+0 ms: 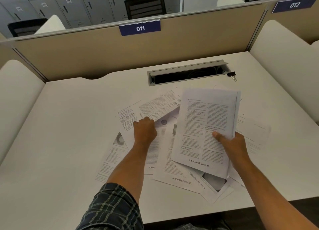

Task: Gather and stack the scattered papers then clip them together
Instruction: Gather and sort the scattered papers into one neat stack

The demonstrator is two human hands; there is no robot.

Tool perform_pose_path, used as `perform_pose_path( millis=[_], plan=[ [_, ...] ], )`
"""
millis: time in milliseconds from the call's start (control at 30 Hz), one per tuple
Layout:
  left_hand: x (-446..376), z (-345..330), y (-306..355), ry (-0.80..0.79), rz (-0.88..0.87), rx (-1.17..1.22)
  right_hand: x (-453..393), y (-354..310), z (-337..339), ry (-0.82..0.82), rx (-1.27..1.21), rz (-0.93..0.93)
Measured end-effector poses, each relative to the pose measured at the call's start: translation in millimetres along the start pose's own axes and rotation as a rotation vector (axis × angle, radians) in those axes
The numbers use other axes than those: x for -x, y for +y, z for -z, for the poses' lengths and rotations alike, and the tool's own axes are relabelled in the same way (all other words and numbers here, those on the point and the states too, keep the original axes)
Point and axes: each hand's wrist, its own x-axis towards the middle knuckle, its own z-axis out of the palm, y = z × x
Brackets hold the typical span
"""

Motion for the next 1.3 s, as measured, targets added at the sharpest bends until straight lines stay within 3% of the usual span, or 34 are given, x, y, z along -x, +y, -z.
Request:
perform_pose_path(
  millis=[167,267,400,567,800,900,1067,1167,1300],
  plan=[
    [7.0,16.2,8.6,0.351,0.124,0.396,0.7,1.7,-6.6,-0.058,-0.034,-0.007],
    [10.2,32.1,20.0,0.483,0.075,0.488,1.2,3.7,-12.6,-0.107,-0.054,-0.009],
    [19.1,51.0,45.6,0.526,-0.085,0.541,1.1,7.0,-23.3,-0.175,-0.065,-0.017],
    [47.4,66.1,88.3,0.434,-0.338,0.611,6.3,0.2,-39.1,-0.256,-0.092,-0.01],
    [72.7,65.1,108.9,-0.171,-0.418,0.696,11.6,-4.3,-38.7,-0.326,-0.289,-0.046],
    [74.1,65.2,99.8,-0.235,-0.336,0.802,12.9,-2.1,-34.7,-0.297,-0.302,-0.067],
    [68.1,53.4,80.0,-0.051,-0.257,0.622,14.0,3.1,-33.9,-0.278,-0.346,-0.058],
    [68.2,45.5,67.3,0.014,0.047,0.621,13.2,3.8,-35.2,-0.266,-0.359,-0.065],
    [64.2,46.8,46.5,-0.05,0.438,0.934,11.1,3.8,-35.1,-0.286,-0.412,-0.092]
  ],
)
